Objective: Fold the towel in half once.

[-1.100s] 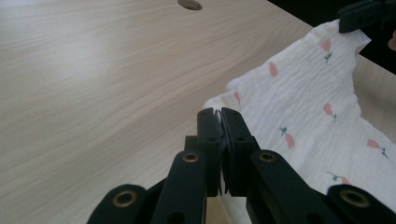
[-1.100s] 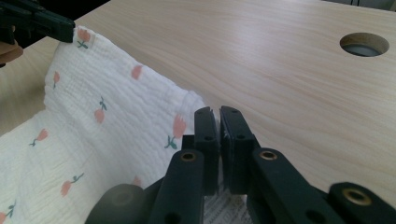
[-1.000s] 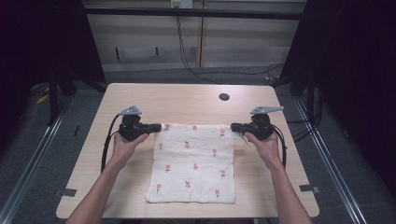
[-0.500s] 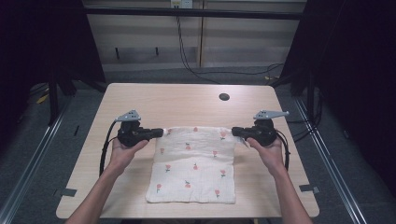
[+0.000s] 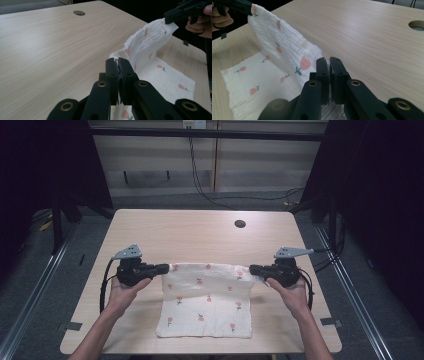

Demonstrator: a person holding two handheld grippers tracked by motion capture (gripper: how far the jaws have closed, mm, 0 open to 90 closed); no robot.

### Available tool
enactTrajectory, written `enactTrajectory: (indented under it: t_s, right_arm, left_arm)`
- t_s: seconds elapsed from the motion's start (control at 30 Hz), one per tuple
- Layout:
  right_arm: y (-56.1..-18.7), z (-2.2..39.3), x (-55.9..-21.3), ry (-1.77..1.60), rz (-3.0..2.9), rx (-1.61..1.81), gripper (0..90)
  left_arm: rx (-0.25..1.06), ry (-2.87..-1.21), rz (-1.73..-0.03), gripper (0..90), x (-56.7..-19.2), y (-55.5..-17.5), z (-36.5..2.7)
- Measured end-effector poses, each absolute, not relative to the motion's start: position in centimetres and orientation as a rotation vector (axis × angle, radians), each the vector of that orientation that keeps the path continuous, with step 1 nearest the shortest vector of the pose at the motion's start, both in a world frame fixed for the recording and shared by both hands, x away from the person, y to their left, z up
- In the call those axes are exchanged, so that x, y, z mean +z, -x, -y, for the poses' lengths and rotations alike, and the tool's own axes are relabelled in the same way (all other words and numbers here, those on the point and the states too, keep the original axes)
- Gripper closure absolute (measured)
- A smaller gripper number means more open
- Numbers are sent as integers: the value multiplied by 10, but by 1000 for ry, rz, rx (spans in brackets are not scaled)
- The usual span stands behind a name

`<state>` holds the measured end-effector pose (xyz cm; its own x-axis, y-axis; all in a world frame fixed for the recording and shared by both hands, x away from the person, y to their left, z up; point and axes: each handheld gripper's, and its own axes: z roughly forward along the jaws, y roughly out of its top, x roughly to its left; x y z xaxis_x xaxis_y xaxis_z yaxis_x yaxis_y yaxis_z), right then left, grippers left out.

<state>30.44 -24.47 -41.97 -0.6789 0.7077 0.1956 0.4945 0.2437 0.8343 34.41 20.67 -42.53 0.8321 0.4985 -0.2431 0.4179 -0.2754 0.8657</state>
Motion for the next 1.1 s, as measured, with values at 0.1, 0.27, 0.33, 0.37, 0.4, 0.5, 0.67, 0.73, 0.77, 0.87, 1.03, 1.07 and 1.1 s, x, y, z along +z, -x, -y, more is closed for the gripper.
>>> enactTrajectory:
  t_s: [0.1,0.27,0.33,0.37,0.4,0.5,0.67,0.73,0.77,0.87,1.03,1.07,1.1]
  right_arm:
    - [-296,245,-415,-1112,-2289,1413,867]
    - [-283,244,-411,-1093,-2299,1420,867]
    - [-278,242,-411,-1079,-2319,1400,867]
    - [-276,242,-411,-1075,-2321,1399,867]
    - [-274,241,-411,-1073,-2329,1395,867]
    - [-269,241,-413,-1069,-2342,1387,867]
    - [-261,242,-413,-1072,-2345,1396,867]
    - [-259,242,-413,-1073,-2343,1406,867]
    - [-257,242,-413,-1070,-2348,1414,867]
    - [-253,240,-412,-1061,-2357,1410,867]
    - [-244,237,-410,-1034,-2377,1403,867]
    - [-244,237,-410,-1028,-2378,1406,867]
    - [-242,237,-410,-1032,-2378,1405,867]
  left_arm:
    - [75,-1904,-683,875,-427,-338,-208]
    - [69,-1923,-664,874,-427,-328,-207]
    - [72,-1937,-650,875,-426,-325,-207]
    - [69,-1943,-648,875,-426,-323,-206]
    - [56,-1941,-650,875,-426,-322,-206]
    - [57,-1959,-639,874,-426,-316,-205]
    - [61,-1982,-623,875,-425,-306,-207]
    - [52,-1992,-617,875,-425,-302,-207]
    - [50,-1996,-614,875,-425,-301,-208]
    - [19,-1976,-621,875,-429,-298,-212]
    - [24,-1983,-628,875,-430,-295,-215]
    - [23,-1982,-631,875,-429,-294,-215]
    - [24,-1983,-629,874,-427,-293,-215]
